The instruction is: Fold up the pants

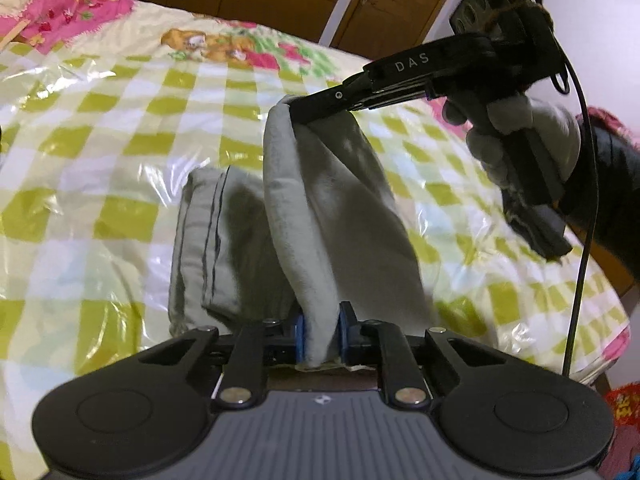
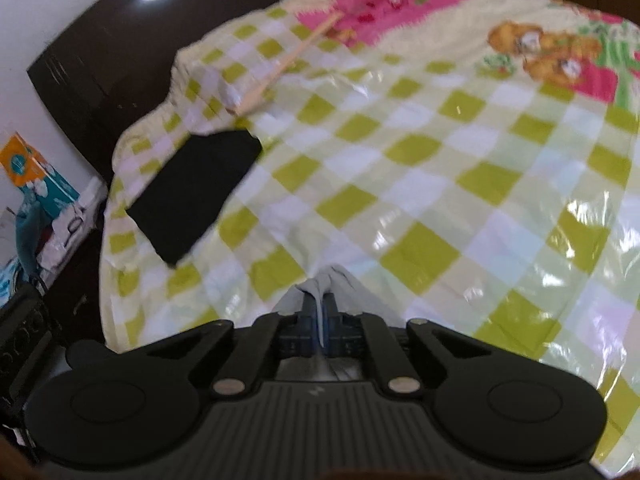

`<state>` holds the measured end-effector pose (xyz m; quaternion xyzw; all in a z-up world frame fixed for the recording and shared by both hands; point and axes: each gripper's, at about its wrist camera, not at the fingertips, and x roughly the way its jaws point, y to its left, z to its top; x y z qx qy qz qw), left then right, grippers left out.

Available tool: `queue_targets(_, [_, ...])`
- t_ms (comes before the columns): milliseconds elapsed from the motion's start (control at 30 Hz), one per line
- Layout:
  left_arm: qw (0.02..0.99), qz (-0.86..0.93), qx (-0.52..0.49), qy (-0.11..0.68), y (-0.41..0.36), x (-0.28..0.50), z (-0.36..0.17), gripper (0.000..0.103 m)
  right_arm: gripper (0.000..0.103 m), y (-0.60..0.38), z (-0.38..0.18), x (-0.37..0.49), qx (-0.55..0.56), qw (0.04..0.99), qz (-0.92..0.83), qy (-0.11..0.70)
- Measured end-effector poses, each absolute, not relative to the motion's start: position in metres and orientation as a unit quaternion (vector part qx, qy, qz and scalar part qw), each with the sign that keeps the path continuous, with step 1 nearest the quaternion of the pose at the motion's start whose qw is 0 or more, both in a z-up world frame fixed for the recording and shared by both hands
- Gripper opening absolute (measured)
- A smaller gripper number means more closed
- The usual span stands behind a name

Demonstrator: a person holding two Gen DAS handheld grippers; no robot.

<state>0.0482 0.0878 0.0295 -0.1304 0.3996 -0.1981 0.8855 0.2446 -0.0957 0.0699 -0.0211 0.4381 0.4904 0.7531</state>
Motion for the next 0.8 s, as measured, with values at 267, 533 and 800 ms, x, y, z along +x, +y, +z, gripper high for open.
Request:
queue_targets(267, [0.89, -0.168, -0.178, 0.385, 0.117, 0.051, 0.025, 0.029, 0.004, -0.058, 0.074, 0.255, -0.003, 0.762, 0.5, 0.412])
queue_targets(533, [0.875, -0.131, -0.192, 0.424, 0.13, 0.045, -0.012, 0.029, 0.005, 0.023, 0.003, 0.24, -0.032, 0.728, 0.527, 0.437])
queue_targets(800, [0.889, -0.132, -0.188, 0.396, 0.147, 0.048, 0.004, 0.029, 0.004, 0.023, -0.007, 0.244, 0.002, 0.753, 0.502, 0.425])
